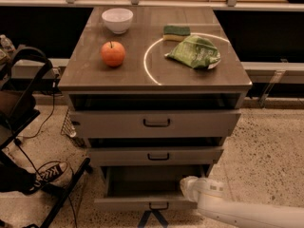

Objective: Open bottom drawer

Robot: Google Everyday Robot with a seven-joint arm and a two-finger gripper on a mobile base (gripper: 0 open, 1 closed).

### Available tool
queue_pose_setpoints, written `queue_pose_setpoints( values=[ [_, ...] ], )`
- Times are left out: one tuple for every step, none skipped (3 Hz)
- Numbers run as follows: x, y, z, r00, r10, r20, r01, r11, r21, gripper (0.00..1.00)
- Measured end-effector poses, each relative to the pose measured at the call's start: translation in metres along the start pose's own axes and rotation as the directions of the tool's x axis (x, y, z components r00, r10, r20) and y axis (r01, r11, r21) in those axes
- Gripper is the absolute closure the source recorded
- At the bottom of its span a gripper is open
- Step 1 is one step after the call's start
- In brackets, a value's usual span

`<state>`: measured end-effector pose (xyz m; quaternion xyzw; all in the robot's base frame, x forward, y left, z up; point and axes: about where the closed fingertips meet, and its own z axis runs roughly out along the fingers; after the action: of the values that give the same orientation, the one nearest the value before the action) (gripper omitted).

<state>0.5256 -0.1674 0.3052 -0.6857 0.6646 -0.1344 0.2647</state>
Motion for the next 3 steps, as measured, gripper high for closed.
queue_pose_setpoints(
  values=[
    [0.002,0.017,0.063,0.999,0.05,0.021,-0.049,0.9975,-0.052,1.0],
    [0.002,0.02,0.095,0.997,0.073,0.031,-0.071,0.9951,-0.069,1.0],
    [0.004,0.014,0.117,0.997,0.076,0.026,-0.074,0.9941,-0.08,1.0]
  ],
)
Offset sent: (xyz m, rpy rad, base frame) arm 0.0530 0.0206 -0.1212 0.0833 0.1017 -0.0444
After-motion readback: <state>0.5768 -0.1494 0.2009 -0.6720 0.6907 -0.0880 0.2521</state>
